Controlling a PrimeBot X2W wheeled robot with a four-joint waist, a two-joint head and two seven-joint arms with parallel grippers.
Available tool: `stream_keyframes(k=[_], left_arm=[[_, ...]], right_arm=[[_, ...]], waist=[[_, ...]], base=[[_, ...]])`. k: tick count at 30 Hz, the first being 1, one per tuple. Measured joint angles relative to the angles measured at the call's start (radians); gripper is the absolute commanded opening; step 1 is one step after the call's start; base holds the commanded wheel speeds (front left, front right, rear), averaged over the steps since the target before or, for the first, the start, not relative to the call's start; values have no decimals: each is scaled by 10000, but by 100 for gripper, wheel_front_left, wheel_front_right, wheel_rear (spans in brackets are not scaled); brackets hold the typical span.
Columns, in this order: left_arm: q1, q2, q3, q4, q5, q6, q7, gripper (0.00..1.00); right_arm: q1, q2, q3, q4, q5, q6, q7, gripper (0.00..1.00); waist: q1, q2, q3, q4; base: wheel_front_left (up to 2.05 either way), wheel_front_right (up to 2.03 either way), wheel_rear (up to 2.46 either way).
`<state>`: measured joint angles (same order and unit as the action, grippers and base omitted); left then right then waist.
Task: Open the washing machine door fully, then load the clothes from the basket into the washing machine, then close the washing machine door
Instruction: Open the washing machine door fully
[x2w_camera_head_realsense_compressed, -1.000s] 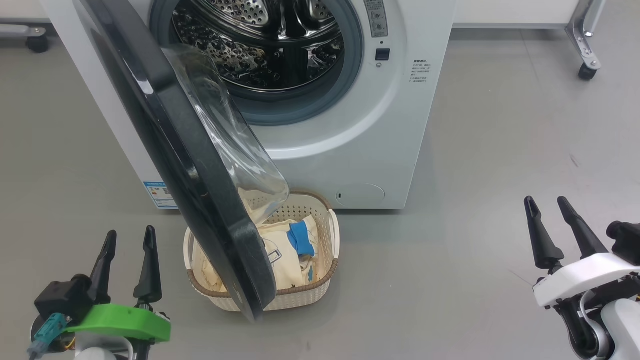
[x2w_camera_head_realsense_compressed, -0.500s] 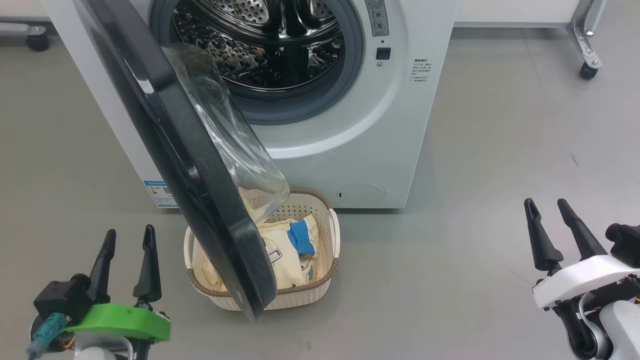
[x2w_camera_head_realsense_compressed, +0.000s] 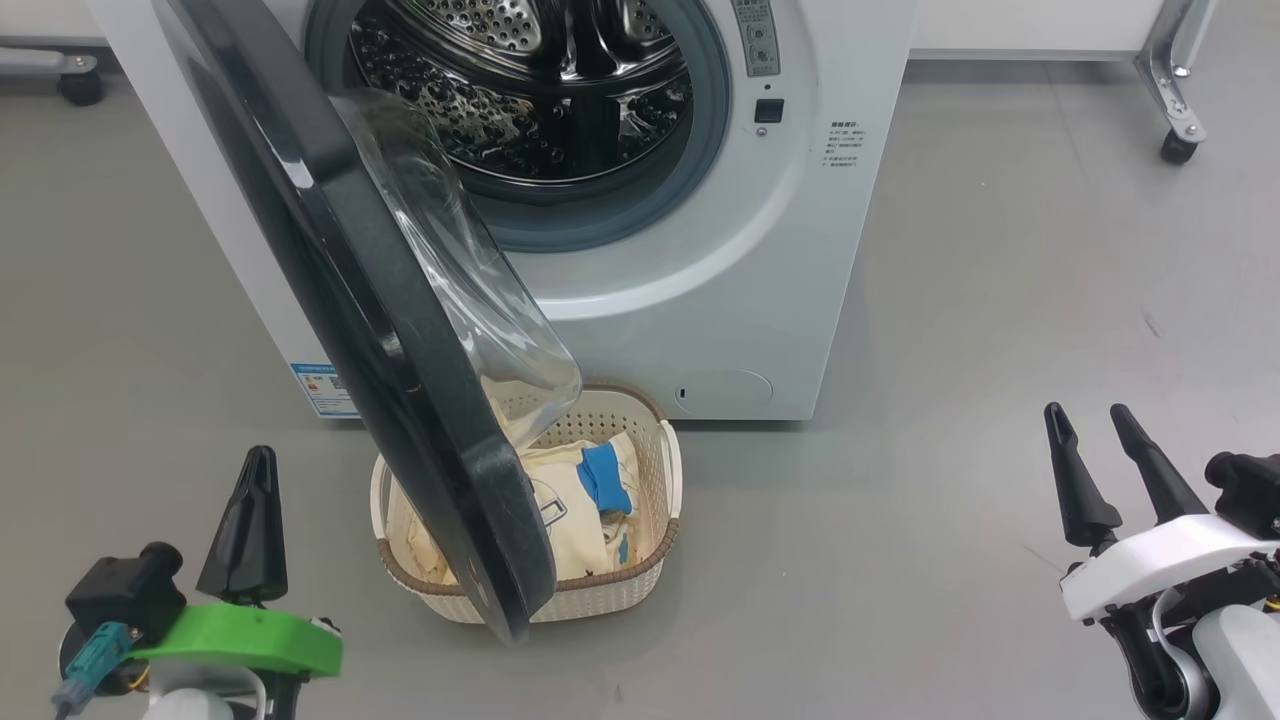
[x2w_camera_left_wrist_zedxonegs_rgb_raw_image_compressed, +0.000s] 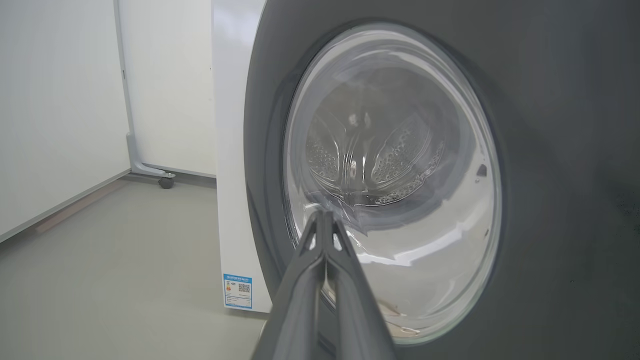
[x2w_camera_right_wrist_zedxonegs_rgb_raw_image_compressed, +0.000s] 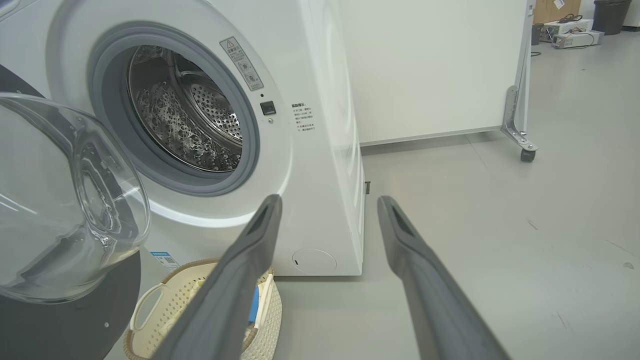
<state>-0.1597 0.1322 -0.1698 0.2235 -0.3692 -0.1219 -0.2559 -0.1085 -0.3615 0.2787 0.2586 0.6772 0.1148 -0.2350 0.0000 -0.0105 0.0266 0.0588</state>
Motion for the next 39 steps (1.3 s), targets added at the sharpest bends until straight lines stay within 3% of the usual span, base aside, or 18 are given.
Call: stream_keyframes(k=[20, 31, 39], left_arm=[[-849, -144, -364, -3313, 621, 0, -10, 0], [-819, -326, -2274, -4533, 608, 0, -12, 0], [-319, -314, -3693, -4508, 234, 0, 186, 0]], right_arm=[[-4, 69, 63, 138, 0, 29, -65, 100], [-5, 111, 146, 196, 0, 31, -75, 100], [-6, 167, 280, 244, 0, 33, -77, 100]], waist=[[0, 0, -126, 106], [0, 0, -178, 64], [0, 0, -191, -3]], base=[[0, 0, 0], [0, 0, 0], [0, 0, 0]])
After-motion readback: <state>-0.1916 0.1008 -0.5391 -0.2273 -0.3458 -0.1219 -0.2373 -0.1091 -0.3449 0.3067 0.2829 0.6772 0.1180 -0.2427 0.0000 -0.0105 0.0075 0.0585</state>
